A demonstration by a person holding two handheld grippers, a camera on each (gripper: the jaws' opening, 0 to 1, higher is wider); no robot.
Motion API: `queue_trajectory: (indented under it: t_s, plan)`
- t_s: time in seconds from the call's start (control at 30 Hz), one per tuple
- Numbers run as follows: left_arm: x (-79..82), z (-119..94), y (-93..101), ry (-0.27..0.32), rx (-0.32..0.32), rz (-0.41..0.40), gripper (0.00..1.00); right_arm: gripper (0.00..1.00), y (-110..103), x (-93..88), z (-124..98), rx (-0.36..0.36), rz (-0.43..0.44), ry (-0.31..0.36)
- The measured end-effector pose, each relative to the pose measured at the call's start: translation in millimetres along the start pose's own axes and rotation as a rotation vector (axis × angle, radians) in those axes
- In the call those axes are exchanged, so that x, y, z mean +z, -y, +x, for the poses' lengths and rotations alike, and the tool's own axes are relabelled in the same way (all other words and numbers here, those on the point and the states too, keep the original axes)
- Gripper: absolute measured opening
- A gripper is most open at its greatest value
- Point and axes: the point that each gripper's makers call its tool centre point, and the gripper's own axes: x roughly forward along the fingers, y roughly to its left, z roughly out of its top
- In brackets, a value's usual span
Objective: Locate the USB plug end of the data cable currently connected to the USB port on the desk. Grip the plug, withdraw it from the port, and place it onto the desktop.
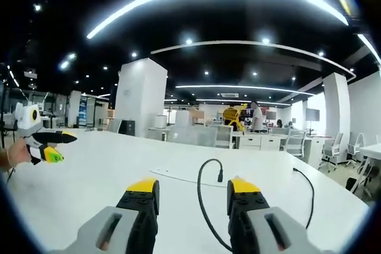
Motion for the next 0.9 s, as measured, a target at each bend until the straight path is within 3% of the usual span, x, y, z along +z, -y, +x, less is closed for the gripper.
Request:
queue_trajectory:
  t_s: [0.63, 0.7, 0.9]
  plan:
    - [-12.7, 64.1, 19.6, -0.027, -0.178, -0.012, 0.61, 0.46, 30.8, -19.3, 37.6, 0.012, -0.021, -0.073]
    - [-11.1, 71.3, 22.1, -0.002, -0.204, -0.011, 0.60, 0.45, 33.9, -21.7, 42.3, 0.014, -0.018, -0.082]
    - [-16.5, 92.0, 21.6, -0.005, -0.226, 0.011, 0.60, 0.43, 46.8, -27.1, 54.9, -0.005, -0.033, -0.093]
